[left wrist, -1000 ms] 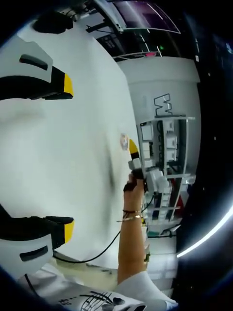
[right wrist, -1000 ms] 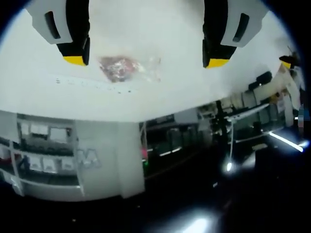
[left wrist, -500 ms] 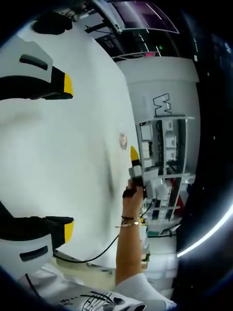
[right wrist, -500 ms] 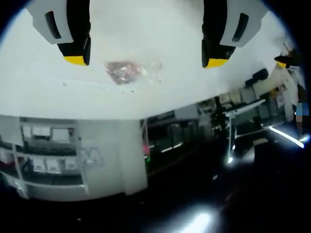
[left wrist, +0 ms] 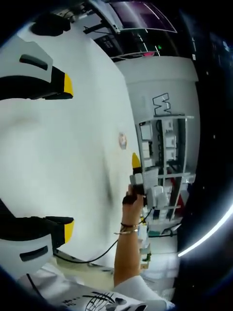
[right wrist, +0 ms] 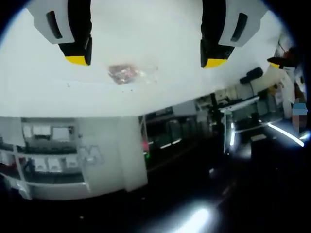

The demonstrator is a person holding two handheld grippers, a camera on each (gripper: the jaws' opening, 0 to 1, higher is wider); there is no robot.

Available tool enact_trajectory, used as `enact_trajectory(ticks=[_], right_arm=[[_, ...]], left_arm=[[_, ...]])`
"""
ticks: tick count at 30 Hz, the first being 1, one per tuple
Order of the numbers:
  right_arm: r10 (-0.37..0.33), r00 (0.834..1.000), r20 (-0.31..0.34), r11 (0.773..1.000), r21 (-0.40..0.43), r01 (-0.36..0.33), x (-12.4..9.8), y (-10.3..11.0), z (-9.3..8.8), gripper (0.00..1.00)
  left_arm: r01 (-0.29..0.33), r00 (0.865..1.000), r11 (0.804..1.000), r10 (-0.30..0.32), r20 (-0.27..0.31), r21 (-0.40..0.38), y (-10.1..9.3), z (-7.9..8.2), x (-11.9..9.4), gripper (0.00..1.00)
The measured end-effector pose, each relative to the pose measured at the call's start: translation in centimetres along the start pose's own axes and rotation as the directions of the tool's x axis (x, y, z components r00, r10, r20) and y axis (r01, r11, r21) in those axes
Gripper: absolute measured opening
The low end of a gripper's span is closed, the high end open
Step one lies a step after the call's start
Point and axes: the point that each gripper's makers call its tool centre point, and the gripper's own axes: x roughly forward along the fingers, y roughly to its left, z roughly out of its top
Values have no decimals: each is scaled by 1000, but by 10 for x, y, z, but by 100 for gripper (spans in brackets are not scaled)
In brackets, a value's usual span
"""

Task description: Open the resealable bag by pulling the two sides of the seal apart until the entire bag opening is separated and visibly accessible.

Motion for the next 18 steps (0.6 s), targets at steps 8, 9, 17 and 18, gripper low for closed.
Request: enact_trajectory(ticks=[8,9,17,18], right_arm=[[9,1000,27,1000,-14,-9,-18,7,2,91],[10,999,31,1000,-16,-10,-21,8,2,91],[8,999,47,1000,0,-8,-41,10,-2,89],[8,999,51,1000,2,-8,-44,11,-3,89]], left_arm=[[-5,1000,1000,5,-3,0,-2,-3,-2,99],[-5,1000,1000,5,-5,0,-3,-3,-2,99],[-2,1000,1000,2,-5,2,-6,-4,0,99],[-3,1000,1000,3,-6,1,-6,-4,0,99]])
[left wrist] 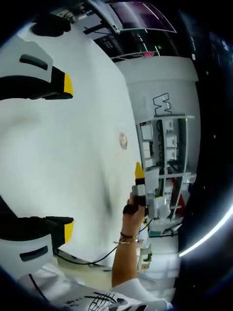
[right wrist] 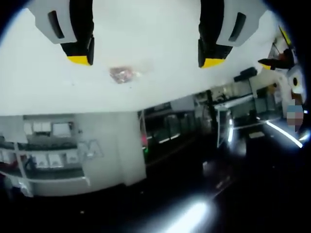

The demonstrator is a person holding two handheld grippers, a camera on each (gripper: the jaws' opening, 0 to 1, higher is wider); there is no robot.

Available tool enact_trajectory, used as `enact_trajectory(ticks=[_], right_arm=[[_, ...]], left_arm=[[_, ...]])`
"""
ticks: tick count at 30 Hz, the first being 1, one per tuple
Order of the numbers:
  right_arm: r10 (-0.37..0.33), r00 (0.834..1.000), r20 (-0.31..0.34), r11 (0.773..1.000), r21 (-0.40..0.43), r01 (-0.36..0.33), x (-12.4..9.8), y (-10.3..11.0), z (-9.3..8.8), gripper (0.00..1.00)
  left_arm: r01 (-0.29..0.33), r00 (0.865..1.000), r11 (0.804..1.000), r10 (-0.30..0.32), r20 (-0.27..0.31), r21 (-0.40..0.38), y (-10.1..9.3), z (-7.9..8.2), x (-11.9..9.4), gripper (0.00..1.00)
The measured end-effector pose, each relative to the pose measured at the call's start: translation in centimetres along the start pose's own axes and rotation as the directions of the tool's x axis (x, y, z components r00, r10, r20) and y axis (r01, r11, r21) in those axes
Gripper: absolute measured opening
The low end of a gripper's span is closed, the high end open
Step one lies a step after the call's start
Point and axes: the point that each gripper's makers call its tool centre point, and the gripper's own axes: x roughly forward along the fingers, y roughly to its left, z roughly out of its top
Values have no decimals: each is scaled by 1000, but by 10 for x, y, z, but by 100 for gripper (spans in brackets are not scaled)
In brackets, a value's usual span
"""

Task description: Open the resealable bag by pulling the two sides of the seal apart until the entire bag opening is separated and visibly accessible.

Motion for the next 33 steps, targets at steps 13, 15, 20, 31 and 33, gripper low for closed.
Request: enact_trajectory(ticks=[13,15,20,31,33], right_arm=[[8,1000,16,1000,24,-8,-35,8,-10,88],[5,1000,20,1000,30,-5,-41,8,-10,88],[-2,1000,24,999,32,1,-55,11,-11,87],[-6,998,58,998,69,2,-83,16,-10,86],[-10,998,62,997,72,5,-88,16,-10,86]], left_arm=[[8,1000,1000,-8,0,-11,-3,-3,5,99],[9,1000,1000,-9,3,-12,-3,-3,5,99],[12,1000,1000,-12,6,-14,-4,-2,3,99],[12,1000,1000,-11,9,-18,-4,-1,2,99],[7,1000,1000,-7,10,-22,-2,-2,1,99]])
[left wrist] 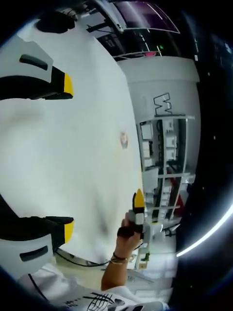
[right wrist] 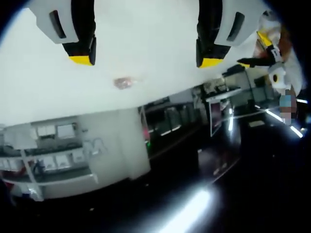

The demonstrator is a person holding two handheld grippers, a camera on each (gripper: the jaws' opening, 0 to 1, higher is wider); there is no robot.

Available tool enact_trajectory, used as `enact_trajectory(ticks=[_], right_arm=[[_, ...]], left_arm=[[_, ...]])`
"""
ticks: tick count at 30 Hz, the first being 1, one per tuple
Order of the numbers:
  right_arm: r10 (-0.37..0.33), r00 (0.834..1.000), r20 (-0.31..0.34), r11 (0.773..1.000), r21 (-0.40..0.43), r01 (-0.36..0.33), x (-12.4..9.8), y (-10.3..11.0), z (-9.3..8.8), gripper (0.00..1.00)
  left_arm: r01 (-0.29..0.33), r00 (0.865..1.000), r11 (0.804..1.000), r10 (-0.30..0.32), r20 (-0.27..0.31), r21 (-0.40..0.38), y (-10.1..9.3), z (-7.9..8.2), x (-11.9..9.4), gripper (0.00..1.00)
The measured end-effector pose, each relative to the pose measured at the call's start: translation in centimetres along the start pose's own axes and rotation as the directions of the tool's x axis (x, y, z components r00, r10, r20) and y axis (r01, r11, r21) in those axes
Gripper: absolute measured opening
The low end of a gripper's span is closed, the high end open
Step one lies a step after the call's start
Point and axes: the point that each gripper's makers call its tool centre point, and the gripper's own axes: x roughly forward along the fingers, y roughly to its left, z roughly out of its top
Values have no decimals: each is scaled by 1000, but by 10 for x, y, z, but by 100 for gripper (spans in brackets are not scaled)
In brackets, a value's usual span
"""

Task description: Open the resealable bag by pulling the two sides of the seal apart until the entire bag opening is separated and visibly accessible.

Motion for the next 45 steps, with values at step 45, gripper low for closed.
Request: enact_trajectory(ticks=[45], right_arm=[[-86,988,129,994,-50,93,-100,11,-13,86]], left_arm=[[-2,1000,1000,2,23,-6,-7,5,-2,99]])
